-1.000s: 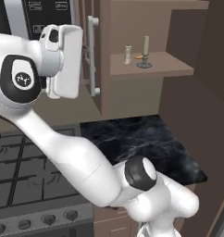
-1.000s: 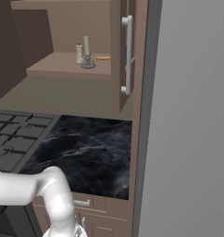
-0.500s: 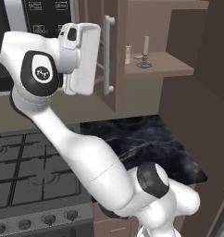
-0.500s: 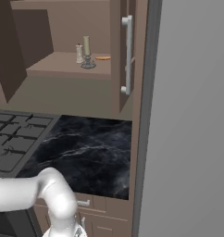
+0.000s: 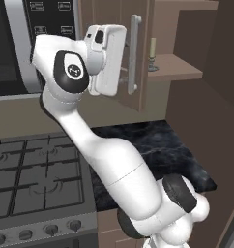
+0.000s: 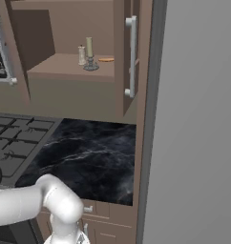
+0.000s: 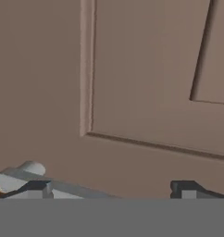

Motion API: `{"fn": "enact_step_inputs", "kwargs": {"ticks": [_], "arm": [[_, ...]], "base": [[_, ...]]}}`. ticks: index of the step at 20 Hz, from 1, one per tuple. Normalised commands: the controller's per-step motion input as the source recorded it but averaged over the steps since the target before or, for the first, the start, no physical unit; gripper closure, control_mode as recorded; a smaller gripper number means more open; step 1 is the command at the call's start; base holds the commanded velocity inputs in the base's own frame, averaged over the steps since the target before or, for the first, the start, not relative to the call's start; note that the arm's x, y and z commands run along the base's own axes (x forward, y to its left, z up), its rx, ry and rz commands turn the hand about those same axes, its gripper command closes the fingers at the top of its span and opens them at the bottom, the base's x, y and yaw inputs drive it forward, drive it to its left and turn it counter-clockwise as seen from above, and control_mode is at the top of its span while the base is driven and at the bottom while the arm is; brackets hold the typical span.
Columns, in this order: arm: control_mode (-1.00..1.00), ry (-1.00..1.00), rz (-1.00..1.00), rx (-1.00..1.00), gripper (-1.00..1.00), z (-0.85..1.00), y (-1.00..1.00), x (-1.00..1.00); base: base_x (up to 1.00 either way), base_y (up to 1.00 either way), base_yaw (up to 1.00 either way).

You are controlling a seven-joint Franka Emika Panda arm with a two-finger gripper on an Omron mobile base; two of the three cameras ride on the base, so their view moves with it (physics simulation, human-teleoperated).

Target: Pick the candle and candle from the dining table and place them in the open cabinet. Close the cabinet after placing the objects.

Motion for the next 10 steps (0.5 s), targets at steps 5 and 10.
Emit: {"fn": "enact_step_inputs", "kwargs": {"ticks": [5, 10], "arm": [[-1.00, -0.04, 0.00, 0.00, -1.00, -0.10, -0.46, 0.41], [-1.00, -0.08, 0.00, 0.00, -1.00, -0.06, -0.42, 0.44]], "base": [[0.00, 0.00, 0.00], [0.00, 0.00, 0.00]]}}
